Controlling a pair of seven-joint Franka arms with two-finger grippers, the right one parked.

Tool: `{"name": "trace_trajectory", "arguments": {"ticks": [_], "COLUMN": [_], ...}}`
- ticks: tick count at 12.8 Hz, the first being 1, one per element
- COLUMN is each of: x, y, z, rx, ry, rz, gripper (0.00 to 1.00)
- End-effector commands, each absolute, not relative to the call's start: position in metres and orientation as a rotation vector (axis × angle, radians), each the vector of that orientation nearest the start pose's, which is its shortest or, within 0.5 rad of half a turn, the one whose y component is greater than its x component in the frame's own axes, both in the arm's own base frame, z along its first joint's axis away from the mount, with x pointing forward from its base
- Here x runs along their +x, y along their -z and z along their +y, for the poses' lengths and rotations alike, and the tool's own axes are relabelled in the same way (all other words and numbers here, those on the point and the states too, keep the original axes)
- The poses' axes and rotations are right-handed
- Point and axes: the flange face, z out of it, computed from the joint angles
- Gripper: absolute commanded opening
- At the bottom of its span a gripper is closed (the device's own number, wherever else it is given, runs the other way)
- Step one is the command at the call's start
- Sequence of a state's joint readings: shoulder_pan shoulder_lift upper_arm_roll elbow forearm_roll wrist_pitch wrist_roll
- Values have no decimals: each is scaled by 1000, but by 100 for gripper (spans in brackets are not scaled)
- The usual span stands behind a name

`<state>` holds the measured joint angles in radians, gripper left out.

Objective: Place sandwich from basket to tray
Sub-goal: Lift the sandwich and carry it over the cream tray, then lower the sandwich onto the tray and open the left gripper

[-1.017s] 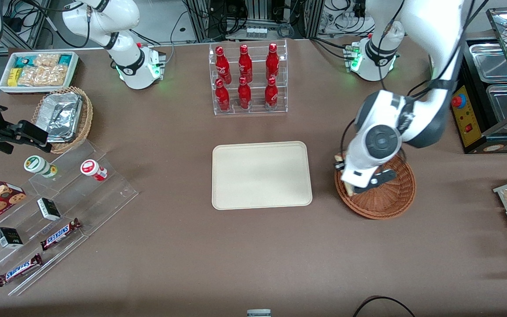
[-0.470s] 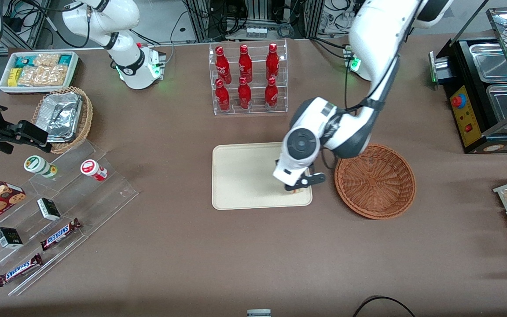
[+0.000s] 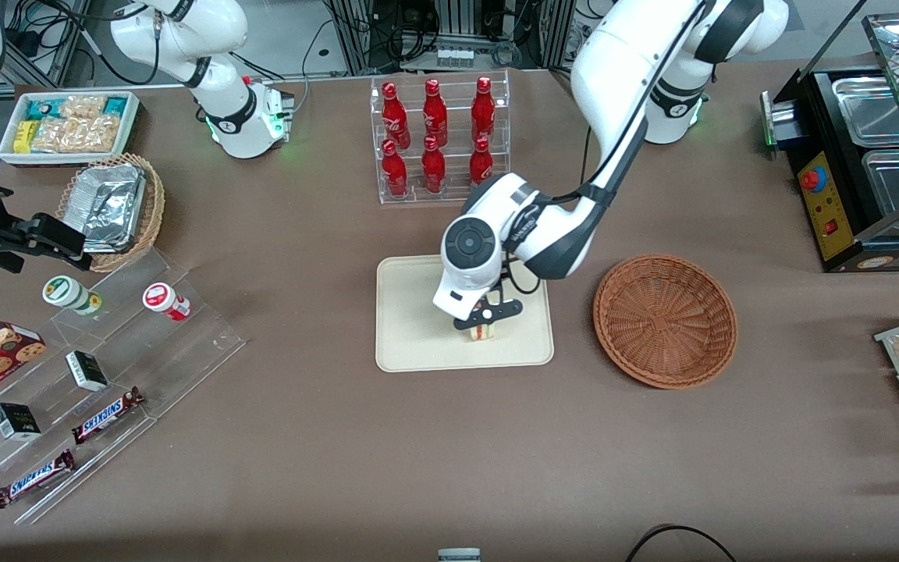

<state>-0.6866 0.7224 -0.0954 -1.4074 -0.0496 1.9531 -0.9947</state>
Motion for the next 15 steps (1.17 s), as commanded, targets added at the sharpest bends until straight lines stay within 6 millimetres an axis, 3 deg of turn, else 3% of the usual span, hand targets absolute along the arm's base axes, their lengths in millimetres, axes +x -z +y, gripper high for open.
{"name": "trace_trajectory", "arguments": {"ticks": [1, 8, 9, 10, 11, 12, 14, 15], "x": [507, 514, 513, 513, 512, 513, 516, 520], "y": [-256, -238, -236, -235, -234, -235, -245, -260], "z": [-509, -510, -510, -510, -510, -509, -509, -507], "rx": [-3030, -2984, -2982, -2981, -2979, -2980, -2994, -3009], "ry": [-274, -155, -157, -159, -159, -160, -152, -140], "rz": [-425, -481, -478, -486, -492, -496, -493, -498], "gripper": [6, 9, 15, 29, 78, 100, 100, 100]}}
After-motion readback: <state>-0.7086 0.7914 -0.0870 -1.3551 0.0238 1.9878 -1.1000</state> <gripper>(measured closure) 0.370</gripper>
